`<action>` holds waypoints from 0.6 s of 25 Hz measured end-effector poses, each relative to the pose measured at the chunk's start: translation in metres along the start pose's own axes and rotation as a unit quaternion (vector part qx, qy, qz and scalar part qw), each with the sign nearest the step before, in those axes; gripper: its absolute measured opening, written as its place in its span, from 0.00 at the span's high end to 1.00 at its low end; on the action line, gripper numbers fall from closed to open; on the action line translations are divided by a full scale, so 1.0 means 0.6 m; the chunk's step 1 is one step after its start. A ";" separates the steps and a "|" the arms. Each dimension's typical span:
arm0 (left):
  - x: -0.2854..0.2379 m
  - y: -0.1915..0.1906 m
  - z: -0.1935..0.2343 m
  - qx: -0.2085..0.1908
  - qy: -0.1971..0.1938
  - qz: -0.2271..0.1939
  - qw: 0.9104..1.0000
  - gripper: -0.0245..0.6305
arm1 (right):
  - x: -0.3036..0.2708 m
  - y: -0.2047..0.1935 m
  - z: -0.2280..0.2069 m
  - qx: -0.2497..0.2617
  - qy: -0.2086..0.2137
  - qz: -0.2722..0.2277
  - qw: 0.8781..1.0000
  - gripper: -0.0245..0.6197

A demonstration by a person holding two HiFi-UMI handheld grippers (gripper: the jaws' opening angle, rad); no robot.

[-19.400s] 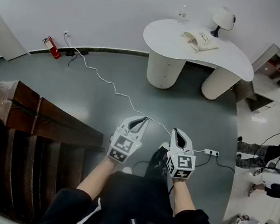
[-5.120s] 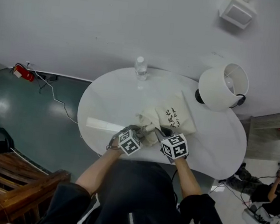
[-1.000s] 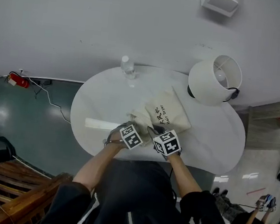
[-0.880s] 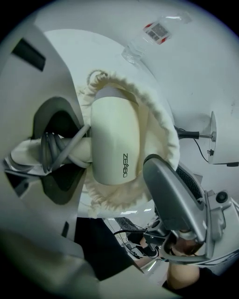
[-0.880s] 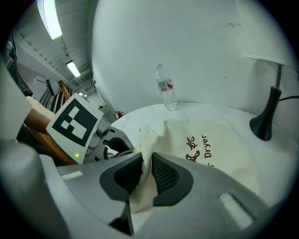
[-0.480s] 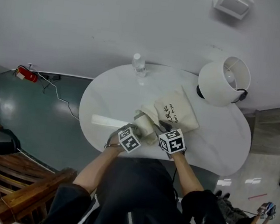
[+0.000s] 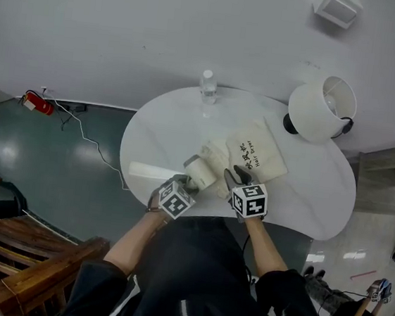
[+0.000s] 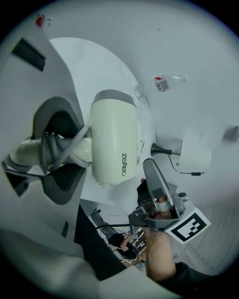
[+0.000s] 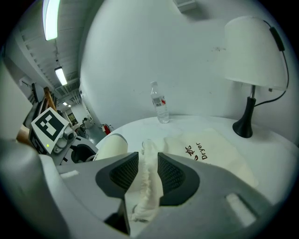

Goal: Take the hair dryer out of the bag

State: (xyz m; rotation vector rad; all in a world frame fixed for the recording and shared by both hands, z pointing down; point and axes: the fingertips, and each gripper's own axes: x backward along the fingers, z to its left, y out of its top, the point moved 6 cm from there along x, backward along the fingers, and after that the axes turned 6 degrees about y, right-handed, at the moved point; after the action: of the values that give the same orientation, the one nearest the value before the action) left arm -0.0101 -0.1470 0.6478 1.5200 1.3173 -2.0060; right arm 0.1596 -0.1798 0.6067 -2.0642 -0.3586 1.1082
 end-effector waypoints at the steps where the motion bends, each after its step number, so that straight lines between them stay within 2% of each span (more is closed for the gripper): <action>1: 0.009 -0.004 0.003 0.005 0.002 -0.006 1.000 0.70 | 0.004 0.002 0.007 0.001 -0.005 -0.006 1.000 0.78; 3: 0.030 -0.009 0.009 0.013 0.006 -0.021 1.000 0.70 | 0.013 0.009 0.024 0.003 -0.014 -0.024 1.000 0.82; 6: 0.059 -0.013 0.018 0.020 0.013 -0.047 0.999 0.70 | 0.031 0.022 0.053 0.012 -0.026 -0.055 0.998 0.95; 11: 0.103 -0.014 0.034 0.022 0.025 -0.088 0.996 0.70 | 0.047 0.033 0.107 0.064 -0.039 -0.071 0.995 0.95; 15: 0.130 -0.009 0.045 0.021 0.025 -0.111 0.993 0.70 | 0.060 0.041 0.128 0.052 -0.055 -0.098 0.992 0.95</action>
State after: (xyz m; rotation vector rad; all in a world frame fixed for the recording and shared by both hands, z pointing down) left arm -0.0606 -0.1441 0.5824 1.5096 1.5339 -2.1515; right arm 0.1166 -0.1393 0.5410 -1.8381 -0.5349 1.0982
